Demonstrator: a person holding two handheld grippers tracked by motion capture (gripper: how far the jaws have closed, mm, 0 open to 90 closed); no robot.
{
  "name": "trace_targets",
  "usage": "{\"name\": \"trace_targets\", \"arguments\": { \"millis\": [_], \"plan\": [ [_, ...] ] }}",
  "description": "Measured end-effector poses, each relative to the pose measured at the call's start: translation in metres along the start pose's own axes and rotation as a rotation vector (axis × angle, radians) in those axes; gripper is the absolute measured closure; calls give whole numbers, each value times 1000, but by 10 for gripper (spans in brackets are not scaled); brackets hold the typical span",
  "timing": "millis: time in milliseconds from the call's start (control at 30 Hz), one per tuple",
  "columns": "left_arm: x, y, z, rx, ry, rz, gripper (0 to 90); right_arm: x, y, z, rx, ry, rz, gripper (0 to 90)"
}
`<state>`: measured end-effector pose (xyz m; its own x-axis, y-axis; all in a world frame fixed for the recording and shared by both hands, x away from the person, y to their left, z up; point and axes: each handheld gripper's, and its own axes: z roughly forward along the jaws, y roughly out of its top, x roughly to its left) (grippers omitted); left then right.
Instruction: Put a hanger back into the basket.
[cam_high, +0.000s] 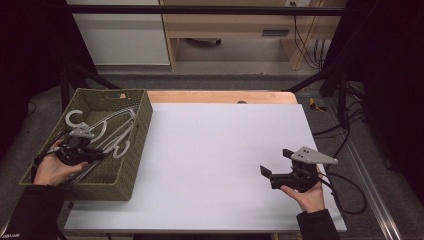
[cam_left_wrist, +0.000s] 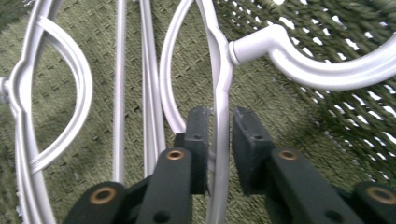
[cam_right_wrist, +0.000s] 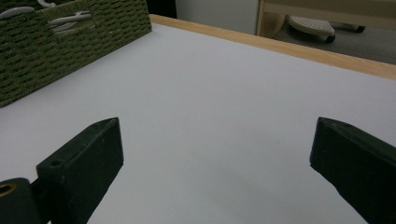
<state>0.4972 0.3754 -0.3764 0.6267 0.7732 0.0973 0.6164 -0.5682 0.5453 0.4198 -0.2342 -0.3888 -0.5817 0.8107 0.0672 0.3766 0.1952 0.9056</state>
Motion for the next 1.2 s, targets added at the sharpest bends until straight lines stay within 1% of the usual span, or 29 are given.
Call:
{"name": "trace_targets", "arguments": {
  "millis": [33, 100, 167, 200, 300, 333, 367, 433, 467, 533, 567, 600, 700, 767, 800, 833, 900, 933, 1033, 1133, 1200],
  "plan": [
    [-1, 1, 0, 0, 12, 0, 685, 0, 0, 0, 0, 0, 0, 30],
    [-1, 1, 2, 15, 15, 8, 596, 1, 0, 0, -1, -1, 2, 30],
    [-3, 2, 4, 41, 14, 21, 590, 0, 0, 0, 0, -1, 1, 30],
    [-4, 3, 5, 47, 23, 22, 589, 0, 0, 0, 0, -1, 0, 30],
    [-5, 4, 7, 56, 46, 28, 616, 0, 0, 0, -1, 0, -3, 30],
    [-5, 5, 7, 60, 55, 21, 633, 0, 0, -1, -1, 0, -2, 30],
    [-4, 5, 7, 59, 61, 14, 672, 0, 0, -1, -1, 0, -3, 30],
    [-5, 5, 7, 62, 61, 14, 696, 0, 0, -1, -2, -1, -2, 30],
    [-6, 6, 6, 71, 57, 16, 700, 0, 0, -1, -4, -1, -1, 30],
    [-7, 7, 3, 79, 56, 26, 720, 0, 0, -1, -2, 0, -3, 30],
    [-6, 7, 1, 54, 34, 22, 753, 0, 0, -1, -1, -1, -3, 30],
    [-5, 7, -4, 36, 40, 6, 812, 0, 0, -1, -1, 0, -3, 30],
    [-2, 7, -5, 31, 32, -6, 813, 0, 0, 0, 1, 0, -3, 30],
    [-4, 7, -3, 37, 34, 4, 813, 0, 0, 0, -1, 0, -3, 30],
    [-3, 8, -3, 45, 27, 10, 813, 0, 0, -1, -1, 0, -3, 30],
    [-3, 7, -2, 43, 27, 6, 813, 0, 0, -1, -2, -1, 0, 30],
    [-1, 7, -4, 29, 20, -7, 813, 0, 0, 0, 1, -1, -2, 30],
    [1, 7, -6, 19, 26, -6, 814, 0, 0, 0, 0, 0, -2, 30],
    [4, 7, -14, -6, 45, -18, 816, 0, 0, -1, 0, -1, -3, 30],
    [11, 6, -18, -37, 45, -42, 813, 0, 0, -1, 0, 1, -2, 30],
    [14, 5, -20, -49, 44, -45, 809, 0, 0, -1, -1, 0, -1, 30]
  ]
}}
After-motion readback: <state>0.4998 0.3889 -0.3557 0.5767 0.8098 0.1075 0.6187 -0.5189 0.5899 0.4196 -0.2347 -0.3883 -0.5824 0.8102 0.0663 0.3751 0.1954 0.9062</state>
